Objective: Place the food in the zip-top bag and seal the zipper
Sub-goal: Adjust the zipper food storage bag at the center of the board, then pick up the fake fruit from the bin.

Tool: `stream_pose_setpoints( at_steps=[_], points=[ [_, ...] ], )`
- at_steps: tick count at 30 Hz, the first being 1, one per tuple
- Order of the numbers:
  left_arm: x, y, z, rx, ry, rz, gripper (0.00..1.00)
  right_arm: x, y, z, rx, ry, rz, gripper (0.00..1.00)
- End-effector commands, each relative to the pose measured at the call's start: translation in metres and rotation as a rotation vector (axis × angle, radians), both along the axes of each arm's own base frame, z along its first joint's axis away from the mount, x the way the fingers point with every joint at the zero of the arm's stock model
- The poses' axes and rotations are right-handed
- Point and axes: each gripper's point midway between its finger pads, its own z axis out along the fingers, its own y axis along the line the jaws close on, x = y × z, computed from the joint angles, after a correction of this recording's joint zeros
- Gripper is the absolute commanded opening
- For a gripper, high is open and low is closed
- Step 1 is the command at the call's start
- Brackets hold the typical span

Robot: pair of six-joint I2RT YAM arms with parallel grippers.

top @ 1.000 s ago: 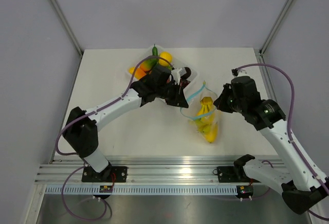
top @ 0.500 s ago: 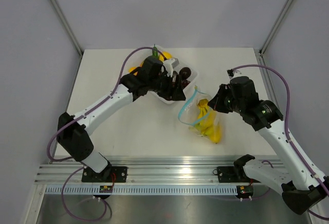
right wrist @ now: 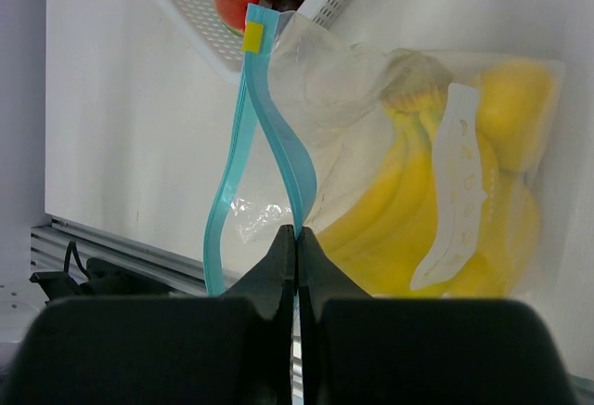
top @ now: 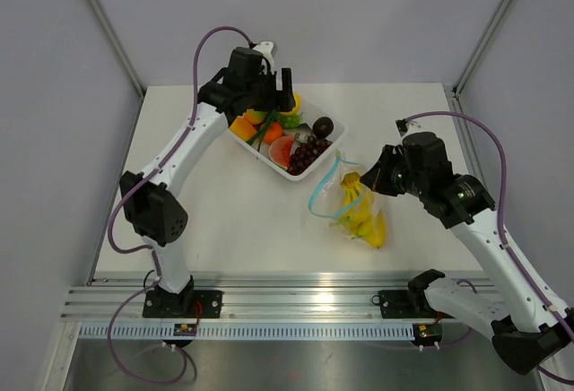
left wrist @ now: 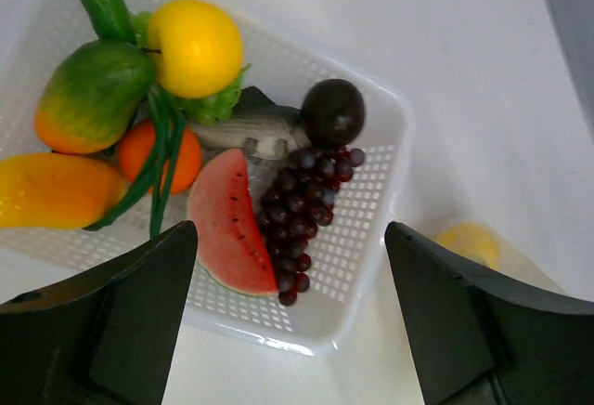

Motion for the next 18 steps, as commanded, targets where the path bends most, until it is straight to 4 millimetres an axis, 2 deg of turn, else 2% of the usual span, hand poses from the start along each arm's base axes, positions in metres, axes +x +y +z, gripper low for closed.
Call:
stream_pose_setpoints(
  at_steps=[1,3,5,6,7,10,12,13,14,18],
  points=[
    [0.033,0.013,-0.014,0.145,-0.069,0.066,0.87,0.008,0.01,0.033,0.063,-0.083,0.021,0.0],
    [0.049,0.011,-0.014,0.16,-0.113,0.08,0.88,0.009,0.011,0.031,0.056,-0.076,0.026,0.0],
    [0.065,0.012,-0.034,0.216,-0.109,0.093,0.89,0.01,0.012,0.029,0.054,-0.068,0.028,0.0],
    [0.072,0.011,-0.03,0.227,-0.133,0.096,0.89,0.01,0.012,0.029,0.056,-0.066,0.027,0.0],
    [0.08,0.009,-0.048,0.254,-0.114,0.094,0.89,0.01,0.012,0.028,0.054,-0.063,0.025,0.0],
    [0.093,0.003,-0.055,0.288,-0.142,0.078,0.89,0.011,0.013,0.026,0.054,-0.056,0.023,0.0],
    [0.101,0.0,-0.068,0.33,-0.15,0.074,0.9,0.012,0.013,0.023,0.05,-0.048,0.023,0.0],
    [0.104,0.0,-0.065,0.335,-0.163,0.083,0.91,0.013,0.013,0.022,0.047,-0.046,0.022,0.0],
    [0.108,-0.002,-0.073,0.347,-0.16,0.084,0.91,0.013,0.014,0.021,0.047,-0.046,0.022,0.0],
    [0.116,-0.006,-0.079,0.353,-0.167,0.083,0.92,0.016,0.015,0.016,0.041,-0.03,0.023,0.0]
  ],
)
